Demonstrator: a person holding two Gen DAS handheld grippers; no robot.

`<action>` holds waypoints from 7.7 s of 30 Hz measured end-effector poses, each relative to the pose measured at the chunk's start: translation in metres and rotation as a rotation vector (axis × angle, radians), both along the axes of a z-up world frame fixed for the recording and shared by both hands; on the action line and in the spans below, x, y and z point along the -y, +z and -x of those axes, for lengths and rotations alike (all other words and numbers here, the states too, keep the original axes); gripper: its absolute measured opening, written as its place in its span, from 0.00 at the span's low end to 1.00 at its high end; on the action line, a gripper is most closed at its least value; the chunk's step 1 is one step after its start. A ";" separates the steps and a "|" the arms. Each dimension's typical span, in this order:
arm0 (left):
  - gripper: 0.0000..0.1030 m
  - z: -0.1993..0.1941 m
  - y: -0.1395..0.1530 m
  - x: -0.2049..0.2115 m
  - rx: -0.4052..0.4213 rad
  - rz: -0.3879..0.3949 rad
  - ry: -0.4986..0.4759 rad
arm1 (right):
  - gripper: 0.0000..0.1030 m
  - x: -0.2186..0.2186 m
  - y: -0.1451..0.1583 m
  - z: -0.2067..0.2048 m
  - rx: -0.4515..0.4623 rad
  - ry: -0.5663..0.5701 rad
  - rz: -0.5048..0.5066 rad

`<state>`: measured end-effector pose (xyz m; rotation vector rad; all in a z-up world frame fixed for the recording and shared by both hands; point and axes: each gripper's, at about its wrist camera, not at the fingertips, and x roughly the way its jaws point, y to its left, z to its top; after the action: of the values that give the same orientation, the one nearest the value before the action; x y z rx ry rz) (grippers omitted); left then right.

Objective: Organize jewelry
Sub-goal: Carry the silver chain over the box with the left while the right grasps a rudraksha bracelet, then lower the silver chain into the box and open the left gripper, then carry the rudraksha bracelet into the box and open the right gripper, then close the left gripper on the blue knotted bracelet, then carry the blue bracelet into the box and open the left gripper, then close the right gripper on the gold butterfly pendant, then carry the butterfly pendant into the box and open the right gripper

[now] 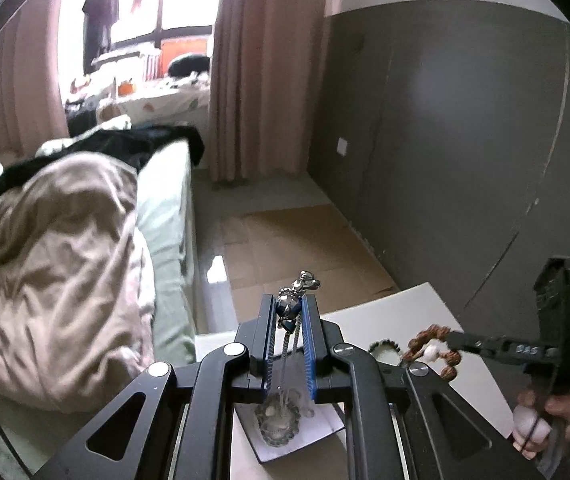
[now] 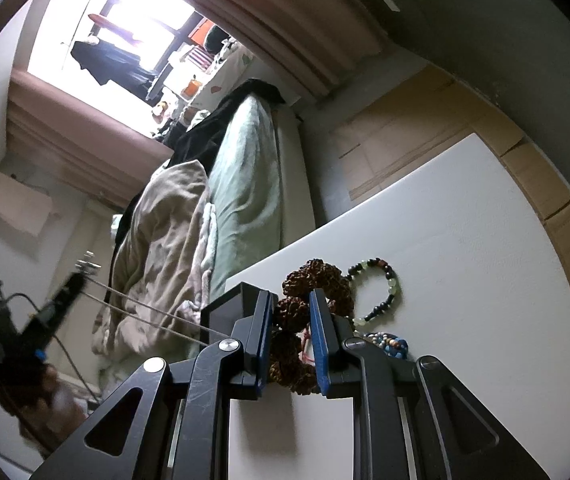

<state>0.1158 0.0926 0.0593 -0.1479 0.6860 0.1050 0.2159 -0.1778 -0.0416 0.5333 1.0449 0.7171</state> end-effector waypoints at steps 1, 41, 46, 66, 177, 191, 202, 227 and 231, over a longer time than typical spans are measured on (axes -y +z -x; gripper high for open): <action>0.12 -0.001 -0.005 -0.001 -0.013 0.006 0.015 | 0.20 0.000 0.001 0.000 0.003 -0.001 -0.004; 0.68 0.053 -0.071 -0.078 0.034 0.410 0.302 | 0.58 -0.146 0.005 0.038 0.173 0.215 0.021; 0.68 0.052 -0.069 -0.072 0.044 0.390 0.295 | 0.58 -0.116 0.010 0.029 0.157 0.163 0.017; 0.68 -0.003 -0.076 0.034 -0.084 0.278 0.057 | 0.77 0.002 -0.011 0.002 -0.035 -0.040 0.188; 0.66 -0.002 -0.109 -0.042 -0.139 0.492 0.144 | 0.77 -0.065 -0.077 0.003 -0.080 0.098 0.546; 0.66 0.012 -0.103 -0.066 -0.106 0.532 0.204 | 0.29 -0.112 -0.074 0.020 0.126 0.257 0.686; 0.66 0.012 -0.098 -0.066 -0.093 0.517 0.208 | 0.29 -0.085 -0.017 0.020 0.140 0.135 0.270; 0.66 0.024 -0.095 -0.085 -0.094 0.490 0.244 | 0.57 -0.115 -0.023 0.022 0.041 0.159 0.111; 0.66 0.019 -0.095 -0.071 -0.102 0.472 0.213 | 0.57 -0.091 -0.016 0.018 0.050 0.095 0.133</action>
<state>0.0970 0.1633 -0.0352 -0.6732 0.7878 0.1538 0.1979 -0.0865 -0.0574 0.3514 1.0684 0.7352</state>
